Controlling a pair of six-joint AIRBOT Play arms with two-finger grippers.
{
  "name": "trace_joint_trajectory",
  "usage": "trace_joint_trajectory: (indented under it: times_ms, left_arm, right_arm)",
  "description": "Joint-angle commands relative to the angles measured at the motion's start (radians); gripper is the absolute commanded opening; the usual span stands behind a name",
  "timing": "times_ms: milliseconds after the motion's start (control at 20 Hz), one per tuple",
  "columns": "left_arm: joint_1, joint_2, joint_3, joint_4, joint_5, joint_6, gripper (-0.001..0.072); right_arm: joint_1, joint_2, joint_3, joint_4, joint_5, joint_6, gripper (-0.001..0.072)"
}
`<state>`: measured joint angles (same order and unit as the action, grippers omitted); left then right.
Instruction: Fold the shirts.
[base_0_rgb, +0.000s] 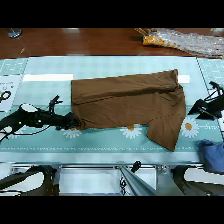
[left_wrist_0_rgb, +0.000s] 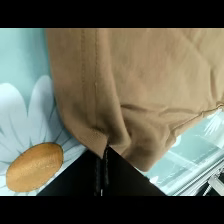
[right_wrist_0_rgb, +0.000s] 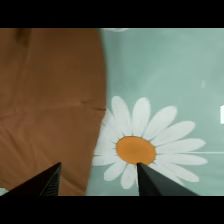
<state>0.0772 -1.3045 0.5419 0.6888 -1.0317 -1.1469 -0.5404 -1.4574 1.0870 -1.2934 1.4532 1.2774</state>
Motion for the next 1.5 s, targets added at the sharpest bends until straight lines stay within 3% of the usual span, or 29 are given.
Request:
trace_joint_trajectory:
  times_ms: [0,150,500,650,750,850,900,1050,1200,1300,1450]
  left_arm:
    - [-0.001,0.001,0.000,0.000,-0.009,0.002,0.0016]
    - [0.000,0.001,0.000,0.000,-0.015,0.002,0.0015]
    - [0.000,0.001,0.000,0.000,-0.026,0.002,0.0015]
    - [0.000,0.001,0.000,-0.001,-0.027,0.002,0.0016]
    - [0.000,0.001,0.000,-0.001,-0.026,0.002,0.0015]
    - [0.000,0.001,0.008,0.000,-0.025,0.004,0.0015]
    - [0.001,0.002,0.023,-0.001,-0.027,0.009,0.0015]
    - [0.035,0.008,0.124,-0.001,-0.058,0.009,0.0015]
    - [0.073,0.008,0.290,-0.006,-0.081,0.008,0.0015]
    - [0.078,0.008,0.396,-0.032,-0.076,0.009,0.0015]
    - [0.078,0.007,0.507,-0.053,-0.030,0.009,0.0015]
  right_arm:
    - [-0.019,0.011,-0.101,0.082,-0.066,-0.054,0.0536]
    - [-0.019,0.011,-0.140,0.191,-0.124,-0.117,0.0534]
    - [-0.020,0.011,-0.211,0.200,-0.182,-0.131,0.0525]
    - [-0.020,0.011,-0.272,0.265,-0.240,-0.132,0.0465]
    - [-0.020,0.011,-0.308,0.287,-0.275,-0.131,0.0359]
    - [-0.020,0.019,-0.306,0.299,-0.272,-0.133,0.0068]
    - [-0.020,0.037,-0.296,0.309,-0.270,-0.153,0.0025]
    - [-0.020,0.132,-0.209,0.385,-0.285,-0.220,0.0019]
    - [-0.009,0.171,-0.077,0.539,-0.319,-0.221,0.0019]
    - [0.046,0.170,-0.008,0.560,-0.356,-0.220,0.0018]
    - [0.157,0.167,0.052,0.558,-0.547,-0.215,0.0018]
